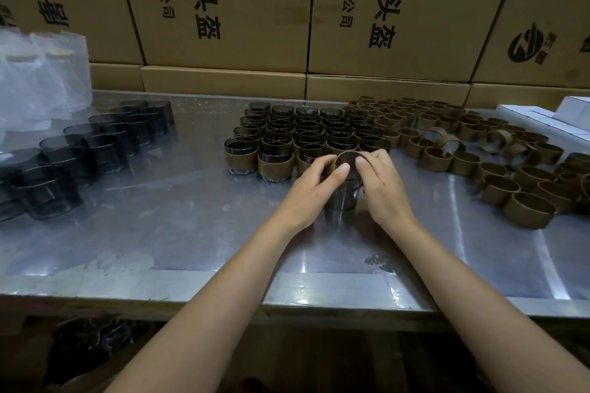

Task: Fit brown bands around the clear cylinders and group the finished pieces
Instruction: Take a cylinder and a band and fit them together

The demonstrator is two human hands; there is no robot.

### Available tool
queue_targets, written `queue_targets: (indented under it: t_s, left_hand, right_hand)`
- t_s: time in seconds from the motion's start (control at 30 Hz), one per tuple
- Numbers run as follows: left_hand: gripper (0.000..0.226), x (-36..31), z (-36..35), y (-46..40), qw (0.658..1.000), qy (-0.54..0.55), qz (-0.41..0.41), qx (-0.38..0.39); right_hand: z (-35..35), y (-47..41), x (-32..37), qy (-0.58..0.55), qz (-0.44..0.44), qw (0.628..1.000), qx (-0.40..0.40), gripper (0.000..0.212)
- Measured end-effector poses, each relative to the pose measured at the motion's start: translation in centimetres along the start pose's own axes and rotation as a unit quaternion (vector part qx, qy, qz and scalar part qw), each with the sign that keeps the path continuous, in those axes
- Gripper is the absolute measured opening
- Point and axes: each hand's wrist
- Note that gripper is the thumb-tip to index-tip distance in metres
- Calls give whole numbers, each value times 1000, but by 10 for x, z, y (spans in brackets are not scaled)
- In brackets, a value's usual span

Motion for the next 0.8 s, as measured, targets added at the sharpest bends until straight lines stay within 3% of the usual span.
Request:
queue_targets:
  t_s: [0.17,0.33,0.43,0.67,0.8]
  left_hand:
    - [48,2,-1,-1,1000,-15,16,6]
    - [51,0,0,-3,999,-31,26,-5]
    - [55,-1,0,-1,999,-29,18,1]
    - [76,3,-2,2,998,-13,48,25]
    - [100,4,-4,1,997,22,68,36]
  right_hand:
    - [0,-1,-4,-25,-62,995,70,28]
    - [2,3,-6,-2,-90,981,174,61]
    - [1,4,-4,1,-90,980,179,74]
    - [-3,3,-2,-98,-109,976,164,71]
    - [-7,1,-2,-152,-114,967,168,90]
Point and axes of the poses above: each hand's wrist, its own y-axis away from the middle knuckle, its own z-axis out of the back of the hand, x = y × z, and after that the axes turned 13 degrees about -z, right-handed
